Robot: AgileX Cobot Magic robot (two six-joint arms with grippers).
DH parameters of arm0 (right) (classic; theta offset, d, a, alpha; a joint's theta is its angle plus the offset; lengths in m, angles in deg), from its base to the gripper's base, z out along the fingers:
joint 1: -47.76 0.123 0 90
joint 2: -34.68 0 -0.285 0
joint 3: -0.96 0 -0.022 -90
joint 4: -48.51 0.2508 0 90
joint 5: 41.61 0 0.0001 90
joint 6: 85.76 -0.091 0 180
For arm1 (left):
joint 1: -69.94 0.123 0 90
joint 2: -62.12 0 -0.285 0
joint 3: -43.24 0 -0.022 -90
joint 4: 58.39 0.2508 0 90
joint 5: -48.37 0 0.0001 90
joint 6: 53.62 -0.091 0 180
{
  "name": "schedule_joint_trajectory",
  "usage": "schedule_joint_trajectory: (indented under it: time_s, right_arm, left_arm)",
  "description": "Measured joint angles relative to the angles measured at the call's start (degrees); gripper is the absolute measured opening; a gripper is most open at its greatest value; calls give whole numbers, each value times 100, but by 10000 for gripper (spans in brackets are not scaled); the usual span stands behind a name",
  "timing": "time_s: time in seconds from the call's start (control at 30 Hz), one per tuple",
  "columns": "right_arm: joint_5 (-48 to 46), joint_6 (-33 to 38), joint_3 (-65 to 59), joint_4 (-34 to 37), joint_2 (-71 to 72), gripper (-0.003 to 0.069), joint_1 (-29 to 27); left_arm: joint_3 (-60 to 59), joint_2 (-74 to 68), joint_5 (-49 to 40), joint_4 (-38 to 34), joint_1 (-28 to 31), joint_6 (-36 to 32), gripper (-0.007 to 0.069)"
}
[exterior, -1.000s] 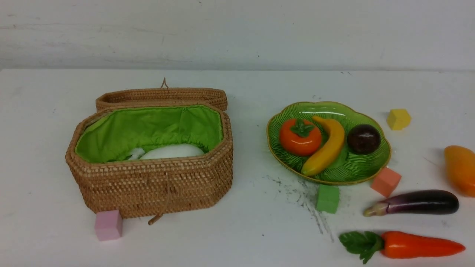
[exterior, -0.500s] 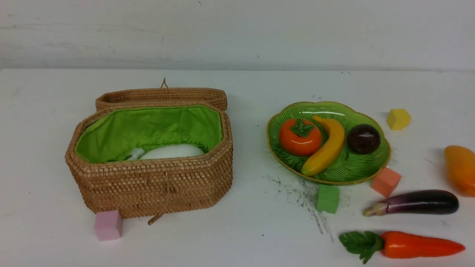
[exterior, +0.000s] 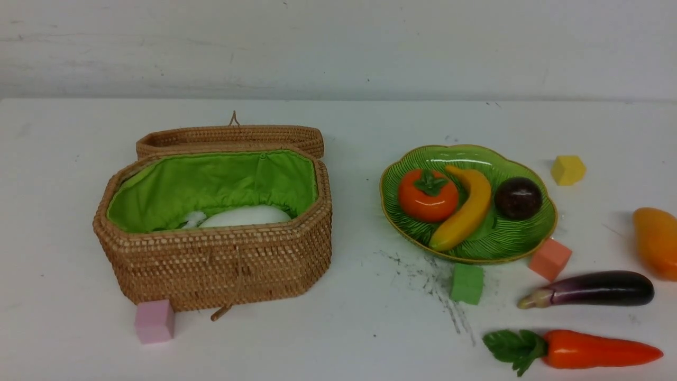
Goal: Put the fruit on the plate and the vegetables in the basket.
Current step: Use the right arm to grab a mango and put it into the right plate
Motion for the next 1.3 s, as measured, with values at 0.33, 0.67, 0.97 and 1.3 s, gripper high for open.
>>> schedule_joint_trajectory:
  time_s: [0.33,0.67,0.97,1.3]
  right_arm:
    - [0,0,0,0,0,242,0]
    - [14,0,0,0,0,242,0]
    - [1785,-110,-69,0,0,242,0]
    - [3608,-1085,-17,374,0,242,0]
  left_arm:
    - [0,0,0,0,0,0,48]
    - [0,0,0,0,-399,-1,53]
    - [0,0,0,0,-399,-1,55]
    - [0,0,0,0,-399,-1,66]
